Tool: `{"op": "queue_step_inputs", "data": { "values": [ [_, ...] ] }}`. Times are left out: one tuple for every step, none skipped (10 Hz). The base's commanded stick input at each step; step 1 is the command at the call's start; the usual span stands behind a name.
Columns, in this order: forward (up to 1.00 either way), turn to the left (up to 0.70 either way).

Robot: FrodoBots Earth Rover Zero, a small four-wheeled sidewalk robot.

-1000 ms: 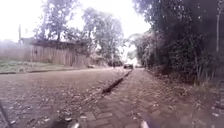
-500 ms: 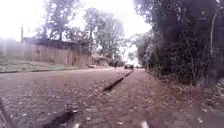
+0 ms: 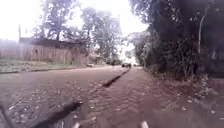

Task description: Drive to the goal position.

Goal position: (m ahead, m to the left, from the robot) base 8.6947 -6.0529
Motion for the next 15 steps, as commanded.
{"op": "queue_step_inputs", "data": {
  "values": [
    [-0.13, 0.11],
    [0.0, 0.05],
    [0.0, 0.14],
    [0.0, 0.2],
    [0.0, 0.19],
    [0.0, 0.18],
    [0.5, 0.08],
    [0.5, 0.1],
    [0.5, -0.05],
    [0.5, -0.24],
    [0.5, -0.42],
    [0.5, -0.5],
    [0.5, -0.5],
    [0.5, -0.5],
    [0.5, -0.5]
  ]
}}
